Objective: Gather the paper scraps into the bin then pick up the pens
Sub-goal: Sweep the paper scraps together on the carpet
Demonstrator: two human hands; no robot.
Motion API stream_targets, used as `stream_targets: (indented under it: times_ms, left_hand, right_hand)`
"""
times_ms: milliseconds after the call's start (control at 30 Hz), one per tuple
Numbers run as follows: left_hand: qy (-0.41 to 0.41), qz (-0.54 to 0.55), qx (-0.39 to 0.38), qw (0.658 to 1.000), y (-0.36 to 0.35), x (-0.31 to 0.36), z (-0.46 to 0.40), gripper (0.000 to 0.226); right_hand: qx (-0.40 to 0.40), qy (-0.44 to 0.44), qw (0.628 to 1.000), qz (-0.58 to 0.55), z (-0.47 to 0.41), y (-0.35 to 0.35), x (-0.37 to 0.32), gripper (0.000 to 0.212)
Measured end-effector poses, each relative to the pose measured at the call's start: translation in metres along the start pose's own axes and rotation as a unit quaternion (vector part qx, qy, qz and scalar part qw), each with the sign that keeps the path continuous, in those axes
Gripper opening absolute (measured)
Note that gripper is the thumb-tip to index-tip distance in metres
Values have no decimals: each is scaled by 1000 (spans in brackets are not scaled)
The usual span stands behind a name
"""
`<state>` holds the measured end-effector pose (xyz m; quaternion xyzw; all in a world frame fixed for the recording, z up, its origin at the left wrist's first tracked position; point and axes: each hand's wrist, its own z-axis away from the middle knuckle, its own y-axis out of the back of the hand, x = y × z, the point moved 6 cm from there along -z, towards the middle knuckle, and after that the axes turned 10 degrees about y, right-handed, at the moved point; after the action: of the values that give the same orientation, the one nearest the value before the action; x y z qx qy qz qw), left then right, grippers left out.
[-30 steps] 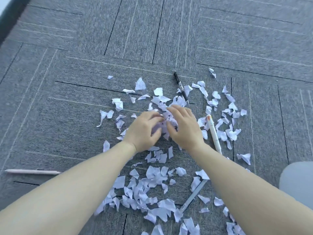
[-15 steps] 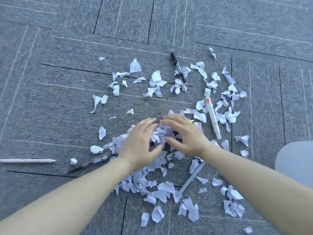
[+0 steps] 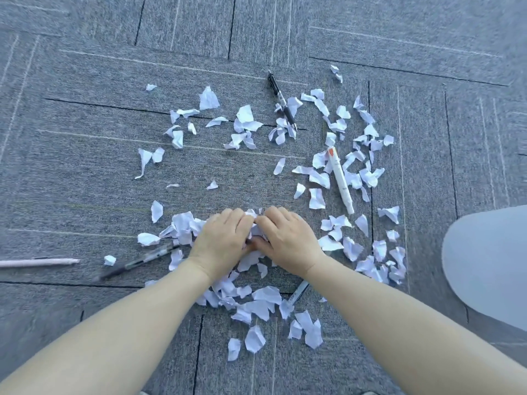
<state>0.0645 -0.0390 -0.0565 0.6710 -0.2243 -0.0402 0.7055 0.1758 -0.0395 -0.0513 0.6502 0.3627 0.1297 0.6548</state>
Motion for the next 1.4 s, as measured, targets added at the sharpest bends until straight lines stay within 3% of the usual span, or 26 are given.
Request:
stream_targets:
  times_ms: [133, 300, 367, 467, 567, 667, 733, 900, 1000, 1067, 1100, 1167, 1233, 1333, 1400]
  left_hand:
    - [-87, 20, -62, 994, 10, 5, -12, 15]
    - [-44, 103, -186, 976, 59, 25, -63, 28]
    - [-59, 153, -145, 976, 103, 49, -97, 28]
    - [-145, 176, -74, 971, 168, 110, -142, 29]
    - [-281, 193, -29, 940, 231, 204, -166, 31]
    - [-359, 211, -26, 909, 255, 305, -180, 34]
    - [-390, 206, -43, 896, 253, 373, -185, 32]
    - [-396, 167, -147, 891, 200, 496, -180, 29]
    - [-363, 168, -197, 895, 151, 522, -169, 26]
    - [-326, 161, -242, 900, 124, 525, -165, 10]
    - [-314, 145, -264, 900, 117, 524, -161, 15]
    - [-313, 105, -308, 892, 109, 522, -155, 23]
    - [-317, 81, -323, 888, 114, 518, -153, 27]
    - [-330, 86, -261, 903, 135, 511, -159, 29]
    - [-339, 149, -201, 907, 156, 498, -163, 23]
  right_hand:
    - [-48, -14, 998, -32, 3, 5, 0, 38]
    - [-101, -90, 980, -145, -13, 79, 22, 31]
    - [-60, -88, 986, -129, -19, 142, 37, 27]
    - [-15, -106, 993, -52, -4, 250, 53, 38]
    - [32, -145, 989, 1, 46, 345, 61, 19]
    - [100, -239, 966, 25, 123, 408, 73, 34]
    - [164, -308, 937, 16, 179, 432, 83, 27]
    - [235, -504, 831, 20, 298, 418, 125, 27]
    - [250, -582, 774, 10, 338, 384, 138, 44]
    - [256, -609, 748, -61, 347, 364, 139, 45]
    - [241, -623, 737, -99, 349, 354, 140, 45]
    - [202, -642, 727, -140, 348, 345, 141, 45]
    - [164, -672, 716, -94, 345, 352, 142, 47]
    - [126, -694, 707, 57, 329, 382, 138, 43]
    - [191, -650, 727, 113, 304, 401, 132, 39]
